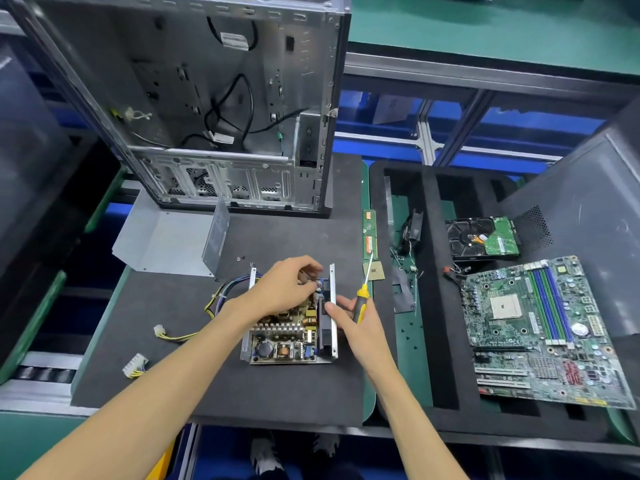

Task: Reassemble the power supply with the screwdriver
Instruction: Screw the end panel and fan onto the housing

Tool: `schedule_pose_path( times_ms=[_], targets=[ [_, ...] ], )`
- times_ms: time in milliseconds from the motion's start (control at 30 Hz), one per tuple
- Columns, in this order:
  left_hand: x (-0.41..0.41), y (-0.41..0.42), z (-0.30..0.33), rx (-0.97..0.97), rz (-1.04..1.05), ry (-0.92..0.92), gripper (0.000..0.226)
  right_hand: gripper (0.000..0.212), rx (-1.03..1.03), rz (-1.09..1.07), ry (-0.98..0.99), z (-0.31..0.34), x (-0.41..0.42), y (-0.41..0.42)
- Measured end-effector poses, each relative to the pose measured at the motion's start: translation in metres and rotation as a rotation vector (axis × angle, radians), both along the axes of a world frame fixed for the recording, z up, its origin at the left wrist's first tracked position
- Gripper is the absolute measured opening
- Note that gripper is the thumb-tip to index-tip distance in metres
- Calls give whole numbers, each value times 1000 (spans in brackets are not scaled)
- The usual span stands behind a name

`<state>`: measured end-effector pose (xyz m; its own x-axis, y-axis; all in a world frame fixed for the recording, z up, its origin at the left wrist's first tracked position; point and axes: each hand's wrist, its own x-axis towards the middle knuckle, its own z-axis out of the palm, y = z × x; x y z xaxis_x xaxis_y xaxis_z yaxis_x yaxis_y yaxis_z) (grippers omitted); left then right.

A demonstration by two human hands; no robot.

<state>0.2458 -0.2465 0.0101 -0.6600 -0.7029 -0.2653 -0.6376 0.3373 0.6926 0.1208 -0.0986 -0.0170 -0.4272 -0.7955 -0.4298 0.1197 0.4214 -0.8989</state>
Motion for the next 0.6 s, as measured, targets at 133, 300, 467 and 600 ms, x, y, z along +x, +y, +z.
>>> schedule_pose_path(
  times_ms=[133, 300, 467, 600],
  targets=[
    [-7, -2, 1, 5, -63, -53, 26, 37, 6, 10, -43, 1, -1, 0],
    [-11, -6, 5, -20, -80, -94, 24, 34, 1, 10, -56, 1, -1, 0],
    [-16, 3, 6, -179, -39, -189, 20, 30, -13, -10, -64, 1, 2, 0],
    [-3, 5, 15, -429, -36, -200, 33, 28, -15, -17, -58, -1, 2, -2]
  ],
)
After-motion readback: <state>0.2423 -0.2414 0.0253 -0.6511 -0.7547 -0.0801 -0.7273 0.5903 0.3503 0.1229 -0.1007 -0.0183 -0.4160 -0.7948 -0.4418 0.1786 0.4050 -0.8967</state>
